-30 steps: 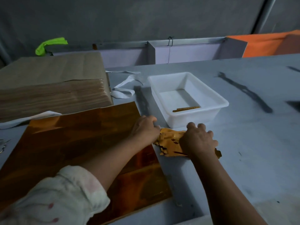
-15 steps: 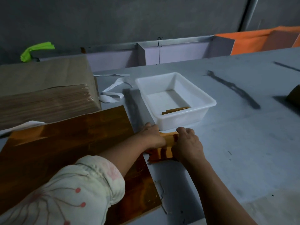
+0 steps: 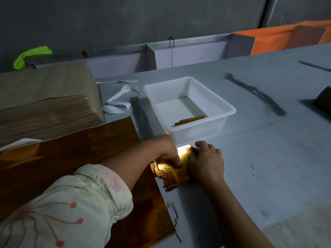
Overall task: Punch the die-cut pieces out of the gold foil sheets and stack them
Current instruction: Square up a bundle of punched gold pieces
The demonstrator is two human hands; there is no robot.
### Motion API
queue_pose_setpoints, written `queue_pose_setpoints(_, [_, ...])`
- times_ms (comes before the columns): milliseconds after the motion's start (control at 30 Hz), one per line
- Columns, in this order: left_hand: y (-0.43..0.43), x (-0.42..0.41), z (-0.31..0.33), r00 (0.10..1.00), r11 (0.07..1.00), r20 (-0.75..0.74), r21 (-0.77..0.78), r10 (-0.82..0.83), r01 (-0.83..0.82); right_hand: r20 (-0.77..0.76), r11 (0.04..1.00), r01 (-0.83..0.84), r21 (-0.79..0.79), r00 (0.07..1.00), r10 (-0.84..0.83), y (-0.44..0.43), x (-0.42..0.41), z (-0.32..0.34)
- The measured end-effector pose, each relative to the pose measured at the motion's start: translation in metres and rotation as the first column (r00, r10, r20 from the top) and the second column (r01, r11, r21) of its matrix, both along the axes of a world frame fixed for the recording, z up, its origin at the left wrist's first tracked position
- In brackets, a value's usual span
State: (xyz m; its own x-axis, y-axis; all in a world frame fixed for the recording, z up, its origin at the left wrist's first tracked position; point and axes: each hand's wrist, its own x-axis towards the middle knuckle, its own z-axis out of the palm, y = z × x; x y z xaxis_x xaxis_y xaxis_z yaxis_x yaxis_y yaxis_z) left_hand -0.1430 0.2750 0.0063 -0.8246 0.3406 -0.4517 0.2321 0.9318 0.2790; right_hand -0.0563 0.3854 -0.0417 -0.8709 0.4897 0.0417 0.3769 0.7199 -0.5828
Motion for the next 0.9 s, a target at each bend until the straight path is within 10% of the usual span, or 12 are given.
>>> queue_pose_setpoints(300, [-0.018, 0.004, 0.036, 0.974, 0.941, 0.213, 0.31, 0.07, -0.135, -0.147, 0.958, 0.081, -0.274, 0.981, -0.125, 0.006, 0.002, 0.013])
queue_pose_setpoints(500, [-0.065, 0.014, 0.073, 0.985, 0.923, 0.173, 0.378, 0.007, -0.073, -0.098, 0.536, -0.082, -0.84, 0.995, -0.002, -0.003, 0.005, 0.039])
queue_pose_setpoints(900, [-0.192, 0.036, 0.082, 0.947, 0.822, -0.111, 0.533, 0.303, -0.2, -0.172, 0.397, -0.309, -0.864, 0.923, 0.343, -0.098, -0.014, 0.063])
